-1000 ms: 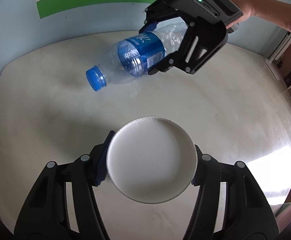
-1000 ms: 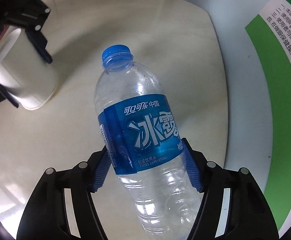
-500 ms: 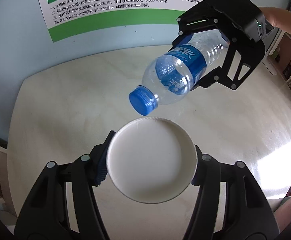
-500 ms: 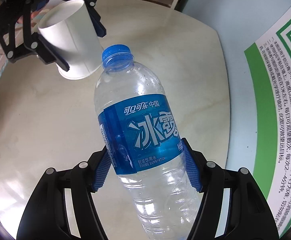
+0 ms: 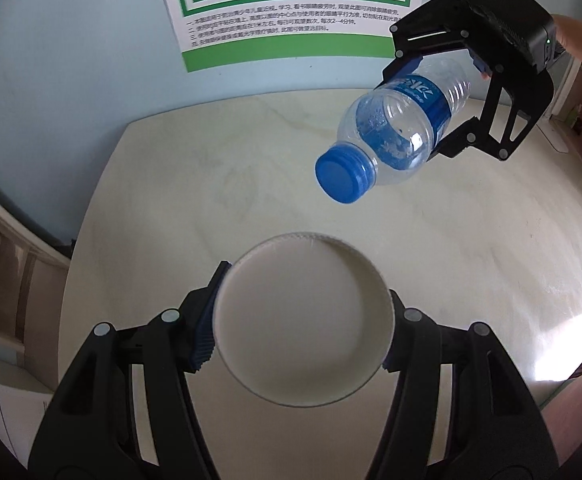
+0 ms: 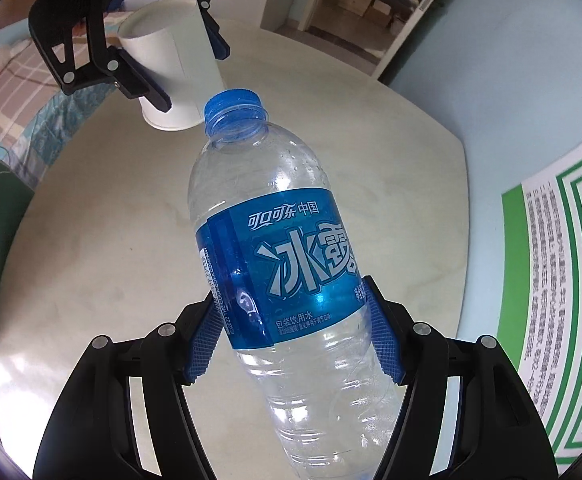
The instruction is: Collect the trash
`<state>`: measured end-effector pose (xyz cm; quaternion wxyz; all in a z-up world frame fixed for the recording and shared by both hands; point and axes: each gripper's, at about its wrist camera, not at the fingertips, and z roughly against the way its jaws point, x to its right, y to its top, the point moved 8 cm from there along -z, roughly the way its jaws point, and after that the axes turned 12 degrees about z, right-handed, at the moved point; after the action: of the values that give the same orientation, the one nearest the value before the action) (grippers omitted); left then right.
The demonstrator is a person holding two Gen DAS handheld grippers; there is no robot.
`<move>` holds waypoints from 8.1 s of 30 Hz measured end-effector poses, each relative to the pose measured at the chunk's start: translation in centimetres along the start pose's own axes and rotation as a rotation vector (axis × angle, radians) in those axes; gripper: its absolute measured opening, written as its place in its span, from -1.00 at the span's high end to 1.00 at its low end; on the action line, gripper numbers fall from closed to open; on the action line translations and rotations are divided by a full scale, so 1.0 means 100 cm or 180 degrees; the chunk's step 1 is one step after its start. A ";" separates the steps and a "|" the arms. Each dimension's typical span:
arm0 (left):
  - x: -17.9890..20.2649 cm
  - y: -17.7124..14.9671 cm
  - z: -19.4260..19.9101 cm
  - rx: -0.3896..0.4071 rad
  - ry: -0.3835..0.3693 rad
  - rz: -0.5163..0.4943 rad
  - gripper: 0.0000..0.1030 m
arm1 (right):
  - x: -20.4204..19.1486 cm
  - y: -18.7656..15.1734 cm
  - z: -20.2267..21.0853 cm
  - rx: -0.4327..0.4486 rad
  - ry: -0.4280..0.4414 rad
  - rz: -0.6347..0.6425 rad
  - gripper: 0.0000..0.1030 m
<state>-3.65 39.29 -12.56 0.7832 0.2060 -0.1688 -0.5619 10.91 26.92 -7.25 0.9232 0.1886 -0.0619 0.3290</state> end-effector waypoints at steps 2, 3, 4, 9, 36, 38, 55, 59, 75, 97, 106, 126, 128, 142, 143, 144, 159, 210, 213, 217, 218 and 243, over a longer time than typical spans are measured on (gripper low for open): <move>-0.010 -0.025 0.016 -0.0009 0.0132 0.0123 -0.12 | -0.010 0.028 0.002 0.0116 0.0028 0.0156 -0.28; -0.017 -0.039 0.025 -0.0021 0.0190 0.0215 -0.12 | -0.013 0.040 -0.001 0.0171 0.0049 0.0212 -0.28; -0.022 -0.051 0.033 -0.0025 0.0236 0.0296 -0.12 | -0.015 0.054 -0.004 0.0232 0.0070 0.0282 -0.28; -0.061 -0.122 0.075 -0.0038 0.0527 0.0773 -0.12 | -0.051 0.136 -0.012 0.0444 0.0205 0.0748 -0.28; -0.222 -0.481 0.170 -0.0456 0.1030 0.2409 -0.12 | -0.319 0.483 -0.139 0.0629 0.1430 0.1834 -0.28; -0.225 -0.499 0.160 -0.0495 0.0973 0.2486 -0.12 | -0.335 0.486 -0.159 0.0539 0.1520 0.1776 -0.28; -0.247 -0.596 0.027 -0.0682 0.0555 0.3067 -0.12 | -0.431 0.441 -0.323 -0.0408 0.1972 0.0732 -0.28; -0.252 -0.618 -0.017 -0.0801 0.0471 0.3234 -0.12 | -0.440 0.424 -0.370 -0.0595 0.2020 0.0354 -0.28; -0.246 -0.656 -0.101 -0.1060 0.0105 0.3348 -0.37 | -0.454 0.390 -0.457 -0.0701 0.2091 -0.0371 -0.60; -0.230 -0.637 -0.083 -0.1071 0.0178 0.3132 -0.57 | -0.412 0.388 -0.403 -0.0408 0.1961 -0.0512 -0.60; -0.221 -0.623 -0.051 -0.1082 0.0248 0.3095 -0.61 | -0.391 0.393 -0.357 -0.0270 0.1911 -0.0596 -0.60; -0.195 -0.450 0.104 -0.0487 0.0754 0.2507 -0.87 | -0.241 0.369 -0.075 0.1211 0.1196 -0.1627 -0.75; -0.186 -0.418 0.112 -0.0421 0.0844 0.2318 -0.87 | -0.220 0.342 -0.048 0.1297 0.0975 -0.1869 -0.75; -0.077 -0.175 0.118 0.0370 0.0710 0.1116 -0.87 | -0.151 0.080 0.066 0.1234 -0.0342 -0.3451 -0.75; -0.068 -0.161 0.114 0.0403 0.0701 0.1067 -0.87 | -0.149 0.059 0.074 0.1206 -0.0460 -0.3541 -0.75; -0.059 -0.148 0.110 0.0440 0.0688 0.1013 -0.87 | -0.146 0.041 0.078 0.1176 -0.0551 -0.3604 -0.75; 0.118 -0.008 0.058 0.0690 0.0054 0.0248 -0.87 | -0.169 -0.127 0.122 0.0463 -0.1475 -0.4399 -0.75; 0.162 -0.005 -0.026 0.0593 -0.0087 0.0023 -0.87 | -0.224 -0.151 0.100 -0.0288 -0.2074 -0.5520 -0.75; 0.164 -0.009 -0.026 0.0583 -0.0177 0.0067 -0.87 | -0.225 -0.151 0.100 -0.0267 -0.2059 -0.5527 -0.75; 0.165 -0.015 -0.030 0.0557 -0.0141 -0.0004 -0.87 | -0.227 -0.150 0.099 -0.0267 -0.2046 -0.5539 -0.75; 0.166 -0.016 -0.030 0.0556 -0.0140 -0.0019 -0.87 | -0.228 -0.150 0.099 -0.0271 -0.2041 -0.5537 -0.75; 0.160 -0.034 -0.047 0.0447 -0.0137 0.0022 -0.87 | -0.227 -0.150 0.093 -0.0290 -0.2006 -0.5576 -0.75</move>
<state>0.94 23.73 -17.81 0.7649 0.2477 -0.2253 -0.5502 2.79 -0.63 -8.74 0.7893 0.2123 -0.1582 -0.5540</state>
